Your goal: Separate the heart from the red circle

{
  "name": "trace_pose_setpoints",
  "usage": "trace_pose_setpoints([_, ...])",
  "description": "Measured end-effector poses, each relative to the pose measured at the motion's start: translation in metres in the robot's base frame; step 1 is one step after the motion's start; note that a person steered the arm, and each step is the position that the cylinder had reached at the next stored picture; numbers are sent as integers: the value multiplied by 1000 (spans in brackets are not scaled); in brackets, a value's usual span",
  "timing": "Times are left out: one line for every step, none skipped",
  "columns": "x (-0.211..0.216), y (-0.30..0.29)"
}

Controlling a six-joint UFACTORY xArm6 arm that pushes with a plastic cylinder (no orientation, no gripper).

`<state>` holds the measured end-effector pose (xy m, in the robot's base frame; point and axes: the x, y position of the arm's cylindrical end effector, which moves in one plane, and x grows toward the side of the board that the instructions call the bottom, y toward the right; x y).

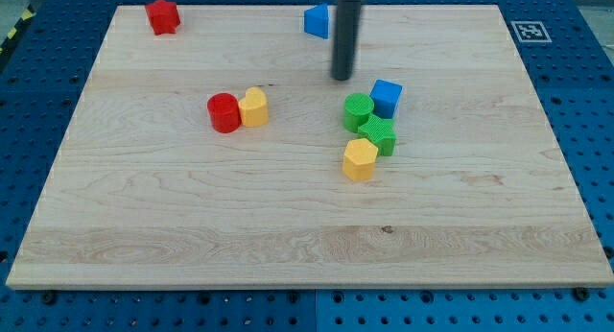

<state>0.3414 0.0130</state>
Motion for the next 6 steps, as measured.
trace_pose_setpoints([0,-67])
trace_pose_setpoints([26,-87])
trace_pose_setpoints([38,-106])
trace_pose_setpoints([55,-101])
trace_pose_setpoints([81,-100])
trace_pose_setpoints([101,-78])
